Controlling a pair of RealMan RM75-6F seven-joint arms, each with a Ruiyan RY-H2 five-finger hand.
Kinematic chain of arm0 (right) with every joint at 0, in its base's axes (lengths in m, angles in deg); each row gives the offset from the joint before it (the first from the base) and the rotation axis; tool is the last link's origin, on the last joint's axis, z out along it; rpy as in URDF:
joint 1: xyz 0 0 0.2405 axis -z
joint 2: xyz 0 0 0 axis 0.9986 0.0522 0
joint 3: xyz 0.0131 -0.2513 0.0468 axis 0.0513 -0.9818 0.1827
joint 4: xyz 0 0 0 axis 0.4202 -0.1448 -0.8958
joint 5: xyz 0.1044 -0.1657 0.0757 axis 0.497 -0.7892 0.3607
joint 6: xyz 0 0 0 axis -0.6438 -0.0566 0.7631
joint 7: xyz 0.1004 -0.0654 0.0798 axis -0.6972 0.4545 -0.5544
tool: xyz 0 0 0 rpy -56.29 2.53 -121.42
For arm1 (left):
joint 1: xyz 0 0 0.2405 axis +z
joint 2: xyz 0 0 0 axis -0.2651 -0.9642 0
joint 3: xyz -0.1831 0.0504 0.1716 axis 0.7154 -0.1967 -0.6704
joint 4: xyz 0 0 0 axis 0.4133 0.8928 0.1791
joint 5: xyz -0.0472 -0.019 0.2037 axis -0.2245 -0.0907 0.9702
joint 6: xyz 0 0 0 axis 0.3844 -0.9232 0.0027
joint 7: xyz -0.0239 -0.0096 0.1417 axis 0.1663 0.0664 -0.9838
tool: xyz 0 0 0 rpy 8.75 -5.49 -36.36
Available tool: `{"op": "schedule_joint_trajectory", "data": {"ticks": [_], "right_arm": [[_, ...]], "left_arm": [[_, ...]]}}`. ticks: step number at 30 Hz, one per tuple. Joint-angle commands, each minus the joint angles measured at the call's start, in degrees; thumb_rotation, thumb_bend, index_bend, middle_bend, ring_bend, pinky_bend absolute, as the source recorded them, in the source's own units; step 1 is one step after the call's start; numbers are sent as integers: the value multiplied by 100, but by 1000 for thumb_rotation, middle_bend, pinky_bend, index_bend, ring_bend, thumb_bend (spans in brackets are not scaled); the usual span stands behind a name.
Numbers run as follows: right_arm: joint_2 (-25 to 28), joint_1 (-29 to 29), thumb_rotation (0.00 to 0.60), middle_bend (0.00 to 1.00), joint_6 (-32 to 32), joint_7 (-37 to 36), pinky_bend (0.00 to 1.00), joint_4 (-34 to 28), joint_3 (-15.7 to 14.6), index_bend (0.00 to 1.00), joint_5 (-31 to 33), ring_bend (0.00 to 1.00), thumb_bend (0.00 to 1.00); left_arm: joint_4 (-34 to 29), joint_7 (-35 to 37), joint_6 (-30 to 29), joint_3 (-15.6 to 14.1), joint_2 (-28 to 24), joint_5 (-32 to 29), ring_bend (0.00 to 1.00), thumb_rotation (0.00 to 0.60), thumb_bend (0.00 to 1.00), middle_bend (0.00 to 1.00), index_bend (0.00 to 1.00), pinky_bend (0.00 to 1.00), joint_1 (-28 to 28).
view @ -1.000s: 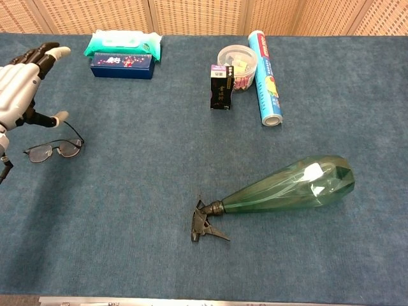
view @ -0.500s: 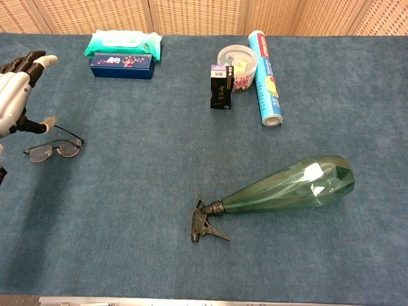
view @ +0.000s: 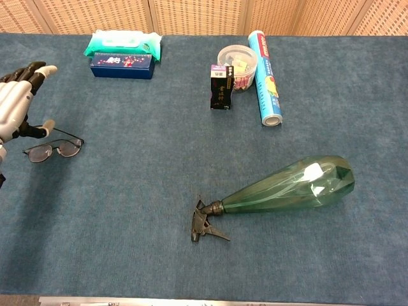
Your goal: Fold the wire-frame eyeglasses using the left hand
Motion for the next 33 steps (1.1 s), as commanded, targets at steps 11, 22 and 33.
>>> {"op": "schedule_joint_trajectory", "data": {"ticks": [11,22,33], "right_arm": [[-4,15,600,231,-11,-11,510,14,-4,52,12,214,14],[-11,6,600,231,7,14,510,7,-4,52,16,215,14],[-14,6,600,231,12,39,511,-11,-8,52,15,215,15]], "left_arm": [[235,12,168,14,98,-199,0,600,336,0,0,76,-23],[491,63,342,47,170,-402,0,600,336,0,0,76,-49],[730,142,503,49,246,-528,0,600,336,0,0,76,-73]]}}
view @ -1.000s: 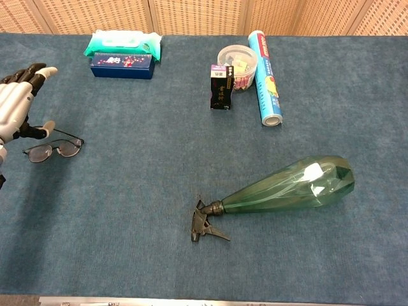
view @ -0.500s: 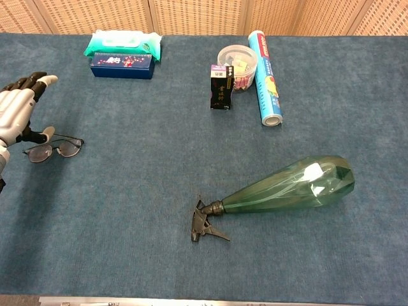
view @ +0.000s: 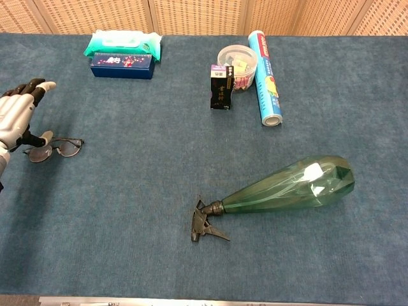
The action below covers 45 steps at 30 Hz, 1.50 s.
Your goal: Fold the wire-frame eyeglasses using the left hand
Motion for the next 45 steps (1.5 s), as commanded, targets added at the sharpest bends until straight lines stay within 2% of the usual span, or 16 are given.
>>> {"op": "schedule_joint_trajectory", "data": {"ticks": [1,32,38,45], "right_arm": [[0,-1,600,231,3,2,511,0,0,52,0,214,15],[10,-4,600,231,3,-33,511,-2,5,52,-2,215,14],[11,0,600,231,-14,-57,511,6,14,52,0,215,15],[41,37,600,231,-67,-44,511,-27,15,52,8,215,15]], "left_arm": [[56,15,48,-6,29,-29,0,600,336,0,0,76,-11],[613,155,481,-32,302,-266,0,600,336,0,0,76,-110],[265,194,175,1,119,-9,0,600,336,0,0,76,-69],[-471,398,-501,50,-391,594,0,600,336,0,0,76,97]]}}
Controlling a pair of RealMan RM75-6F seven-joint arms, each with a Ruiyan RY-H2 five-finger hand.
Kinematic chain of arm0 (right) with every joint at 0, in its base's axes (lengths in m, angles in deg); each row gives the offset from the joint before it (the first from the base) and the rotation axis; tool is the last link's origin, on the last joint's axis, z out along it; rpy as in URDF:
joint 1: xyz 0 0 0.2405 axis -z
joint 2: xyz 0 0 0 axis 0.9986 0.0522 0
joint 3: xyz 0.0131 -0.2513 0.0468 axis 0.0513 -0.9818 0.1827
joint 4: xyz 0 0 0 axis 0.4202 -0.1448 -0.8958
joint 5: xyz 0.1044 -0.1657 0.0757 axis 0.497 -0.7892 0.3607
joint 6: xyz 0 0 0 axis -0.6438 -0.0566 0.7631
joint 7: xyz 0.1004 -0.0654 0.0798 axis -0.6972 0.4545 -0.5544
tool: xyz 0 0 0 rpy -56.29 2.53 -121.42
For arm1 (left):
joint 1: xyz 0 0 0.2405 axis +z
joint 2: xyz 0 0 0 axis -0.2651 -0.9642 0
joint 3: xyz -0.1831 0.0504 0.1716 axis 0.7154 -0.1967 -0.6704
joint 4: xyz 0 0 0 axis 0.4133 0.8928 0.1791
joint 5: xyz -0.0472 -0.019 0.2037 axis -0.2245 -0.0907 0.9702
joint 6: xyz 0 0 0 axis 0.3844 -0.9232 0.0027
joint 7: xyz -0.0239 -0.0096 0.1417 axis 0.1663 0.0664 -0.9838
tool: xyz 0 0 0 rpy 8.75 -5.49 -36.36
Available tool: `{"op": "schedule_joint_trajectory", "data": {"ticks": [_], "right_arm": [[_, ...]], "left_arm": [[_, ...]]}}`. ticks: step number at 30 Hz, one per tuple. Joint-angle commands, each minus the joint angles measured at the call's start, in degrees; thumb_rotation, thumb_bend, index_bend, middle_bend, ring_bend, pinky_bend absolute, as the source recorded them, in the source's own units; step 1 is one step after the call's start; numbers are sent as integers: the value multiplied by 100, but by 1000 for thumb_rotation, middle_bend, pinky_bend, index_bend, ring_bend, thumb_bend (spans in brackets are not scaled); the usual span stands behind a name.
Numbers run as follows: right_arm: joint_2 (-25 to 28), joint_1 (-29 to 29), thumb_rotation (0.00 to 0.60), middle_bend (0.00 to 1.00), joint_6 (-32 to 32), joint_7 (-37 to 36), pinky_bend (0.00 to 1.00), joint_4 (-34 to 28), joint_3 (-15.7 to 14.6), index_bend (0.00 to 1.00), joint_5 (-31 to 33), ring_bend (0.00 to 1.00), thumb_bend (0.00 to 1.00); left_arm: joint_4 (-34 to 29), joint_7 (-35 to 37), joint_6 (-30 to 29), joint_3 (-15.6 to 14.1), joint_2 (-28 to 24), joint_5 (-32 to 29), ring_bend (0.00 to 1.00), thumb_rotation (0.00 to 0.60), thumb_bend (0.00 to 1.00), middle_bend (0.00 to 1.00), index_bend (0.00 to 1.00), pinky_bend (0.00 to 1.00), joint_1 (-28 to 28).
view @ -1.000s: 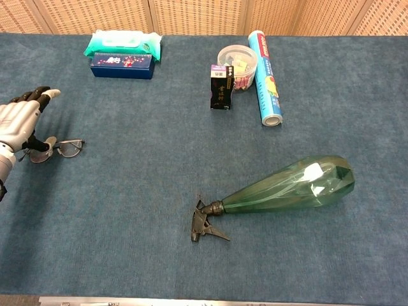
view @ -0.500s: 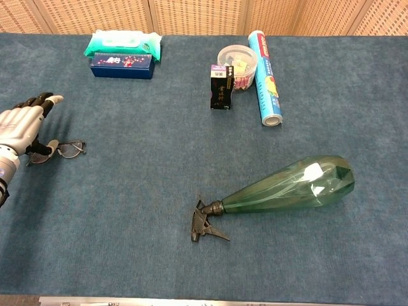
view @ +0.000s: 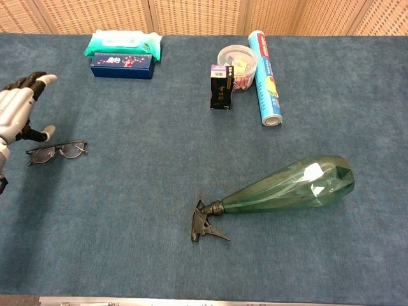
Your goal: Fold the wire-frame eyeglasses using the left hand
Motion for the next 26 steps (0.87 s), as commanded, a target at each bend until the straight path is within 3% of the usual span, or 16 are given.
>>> {"op": "schedule_joint_trajectory", "data": {"ticks": [1,7,11,17,26], "right_arm": [[23,17,600,231,-15,30,511,-28,-1,52,8,215,15],[94,42,600,232,-6,201,510,-146,-24,52,20,215,15],[117,57,600,232,8,344,511,-252,-41,59,37,215,15],[123,56,600,233,56,564,511,-396,-60,78,67,215,14],[164,58,600,233,87,708,511,-643,-46,85,112,215,15]], "left_arm": [[-350,294,-395,23,-336,444,0,600,336,0,0,76,134],[-645,1119,-782,-92,-1036,1198,3,600,337,20,142,77,357],[-872,1453,-869,-277,-1619,1497,26,600,337,52,207,136,541],[-1255,1433,-894,-474,-2212,1432,36,600,337,62,213,144,820],[-1290,1559,-975,-497,-2369,1322,37,600,337,63,218,144,1033]]}}
